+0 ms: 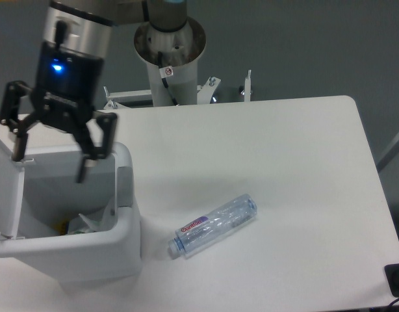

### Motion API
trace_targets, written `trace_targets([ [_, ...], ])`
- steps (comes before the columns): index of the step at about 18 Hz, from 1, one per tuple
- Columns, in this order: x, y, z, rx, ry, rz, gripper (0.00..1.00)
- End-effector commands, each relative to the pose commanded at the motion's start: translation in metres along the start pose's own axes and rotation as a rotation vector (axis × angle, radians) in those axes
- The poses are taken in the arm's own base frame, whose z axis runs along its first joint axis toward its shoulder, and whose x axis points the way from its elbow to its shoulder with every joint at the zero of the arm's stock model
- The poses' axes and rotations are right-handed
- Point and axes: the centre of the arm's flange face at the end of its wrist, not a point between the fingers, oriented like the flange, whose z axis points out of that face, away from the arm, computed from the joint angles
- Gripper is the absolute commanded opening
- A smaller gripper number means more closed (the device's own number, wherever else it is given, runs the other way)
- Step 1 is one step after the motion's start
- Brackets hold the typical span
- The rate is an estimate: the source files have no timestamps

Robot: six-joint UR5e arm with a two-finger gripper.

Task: Place the trash in the trash can
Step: 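Carry the wrapper over the white bin and open the gripper, then move the open gripper down over the clear water bottle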

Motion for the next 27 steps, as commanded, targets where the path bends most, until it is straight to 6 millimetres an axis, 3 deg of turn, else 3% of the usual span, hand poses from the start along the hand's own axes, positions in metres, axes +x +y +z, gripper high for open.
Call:
trace_targets([
  [3, -0.047, 0.016, 0.004, -0.029, -0.040, 0.073, 1.00],
  [5, -0.063, 0.029, 0.014, -0.062, -0.046, 0.121, 1.00],
  [7, -0.076, 0.053, 0.038, -0.127, -0.028, 0.221, 1.00],
  [9, -0.099, 0.069, 0.047, -0.166, -0.030, 0.284, 0.99],
  [10, -0.116, 0.087, 0.058, -0.193, -0.021, 0.309, 0.99],
  [15, -0.149, 0.138, 0.120, -0.345, 0.019, 0.458, 1.00],
  [18, -0.156, 0.162, 0.150, -0.398, 0.058, 0.464, 1.00],
  [21, -0.147, 0.208, 0.189, -0.509, 0.111, 0.510, 1.00],
  [27, -0.140, 0.227, 0.220, -0.613, 0.130, 0.634, 0.99],
])
